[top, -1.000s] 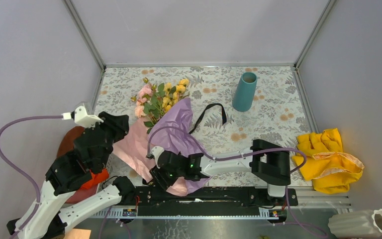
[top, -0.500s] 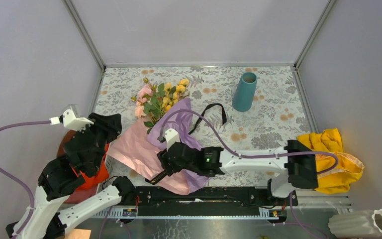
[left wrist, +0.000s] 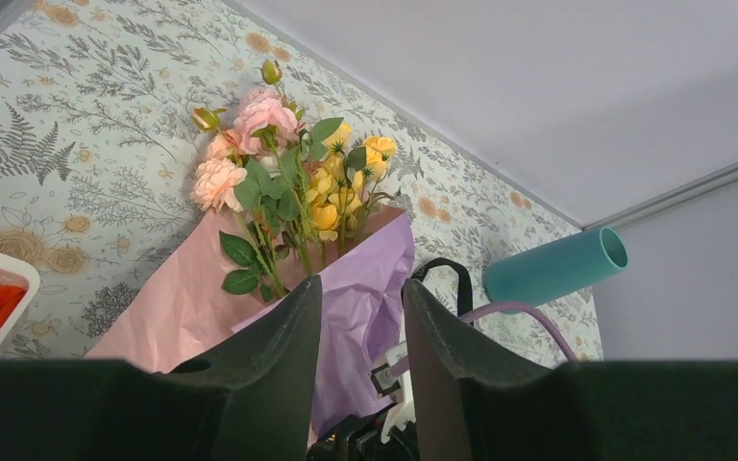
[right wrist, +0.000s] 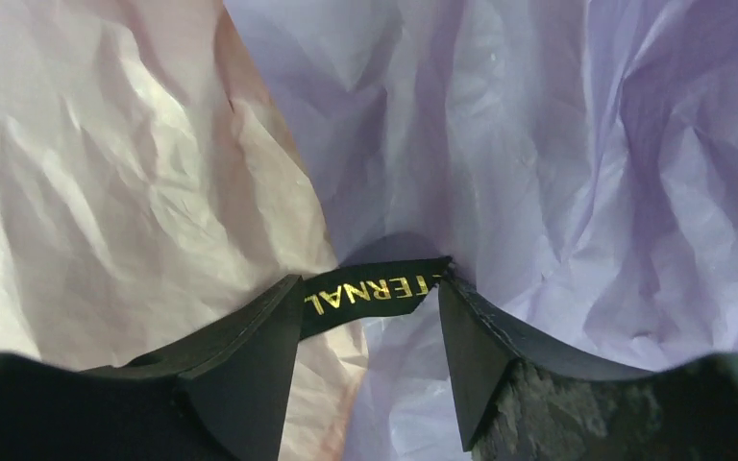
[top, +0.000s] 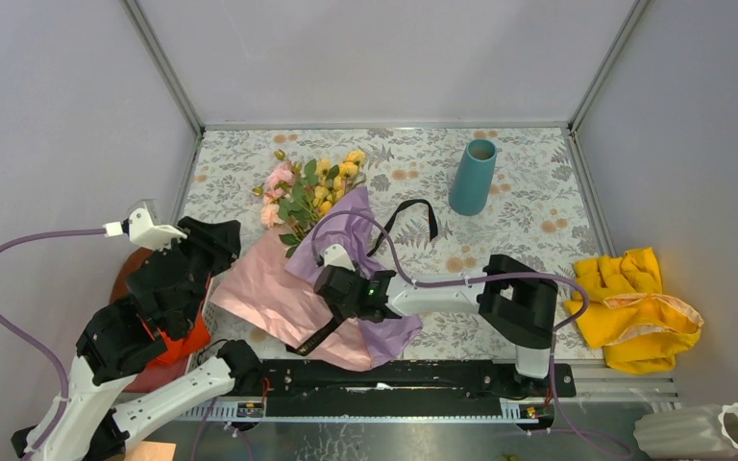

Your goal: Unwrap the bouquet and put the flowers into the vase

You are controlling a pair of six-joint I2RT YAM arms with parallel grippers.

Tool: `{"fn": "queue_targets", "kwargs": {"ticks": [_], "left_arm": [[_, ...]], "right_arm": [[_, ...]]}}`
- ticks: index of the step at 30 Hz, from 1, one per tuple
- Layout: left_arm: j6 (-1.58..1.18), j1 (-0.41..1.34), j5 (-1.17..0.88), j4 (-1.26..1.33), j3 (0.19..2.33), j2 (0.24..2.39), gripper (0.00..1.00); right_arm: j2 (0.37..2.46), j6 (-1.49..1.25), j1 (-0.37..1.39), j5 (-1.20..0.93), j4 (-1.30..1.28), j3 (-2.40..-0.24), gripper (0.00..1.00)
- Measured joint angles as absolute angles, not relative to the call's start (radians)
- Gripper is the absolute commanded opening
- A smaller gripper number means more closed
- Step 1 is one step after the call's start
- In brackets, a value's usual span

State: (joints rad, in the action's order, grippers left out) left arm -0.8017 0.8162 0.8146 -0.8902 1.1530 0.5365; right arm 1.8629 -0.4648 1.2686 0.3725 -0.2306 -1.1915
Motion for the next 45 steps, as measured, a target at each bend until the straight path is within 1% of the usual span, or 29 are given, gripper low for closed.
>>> {"fn": "queue_targets", "kwargs": {"ticks": [1,3,11,14,17,22,24,27,31,32,34,40,43,45], "left_arm": [[-0.802,0.816,0.815,-0.891,1.153,0.537,0.44],[-0.802,0.816,0.815,-0.89,1.147,0.536,0.44],[-0.802,0.816,0.813,-0.89,1.124,0.535,0.45],[-0.802,0.816,0.813,-0.89,1.119,0.53,0.45],[-0.802,0.816,0.813,-0.89,1.115,0.527,0.45],[-0.802,0.816,0.813,-0.89,1.112,0.527,0.45],[-0.802,0.816,0.813,-0.89,1.109,0.527,0.45],[-0.802,0.816,0.813,-0.887,1.098,0.527,0.47],[-0.802,0.816,0.811,-0.876,1.063,0.525,0.49],[-0.806,0.816,0.81,-0.871,1.052,0.525,0.49],[-0.813,0.816,0.807,-0.861,1.031,0.525,0.5],[-0.836,0.816,0.791,-0.844,0.993,0.526,0.5],[-0.842,0.816,0.788,-0.836,0.992,0.532,0.5],[-0.846,0.816,0.784,-0.828,0.991,0.536,0.5]], "right_arm": [[1.87,-0.465,1.262,0.372,-0.231,-1.202,0.59],[1.885,-0.464,1.26,0.371,-0.228,-1.222,0.52],[1.939,-0.467,1.26,0.317,-0.221,-1.256,0.16],[1.956,-0.472,1.261,0.295,-0.22,-1.258,0.04],[1.965,-0.472,1.26,0.288,-0.225,-1.267,0.0],[1.967,-0.471,1.261,0.255,-0.234,-1.311,0.0],[1.967,-0.471,1.263,0.229,-0.226,-1.321,0.06],[1.967,-0.466,1.274,0.171,-0.217,-1.322,0.31],[1.957,-0.453,1.31,0.138,-0.212,-1.321,0.58],[1.949,-0.449,1.316,0.141,-0.212,-1.32,0.64],[1.914,-0.441,1.327,0.165,-0.214,-1.31,0.67],[1.781,-0.41,1.325,0.313,-0.23,-1.304,0.67],[1.779,-0.4,1.321,0.375,-0.256,-1.318,0.67],[1.814,-0.394,1.317,0.411,-0.284,-1.34,0.67]]}}
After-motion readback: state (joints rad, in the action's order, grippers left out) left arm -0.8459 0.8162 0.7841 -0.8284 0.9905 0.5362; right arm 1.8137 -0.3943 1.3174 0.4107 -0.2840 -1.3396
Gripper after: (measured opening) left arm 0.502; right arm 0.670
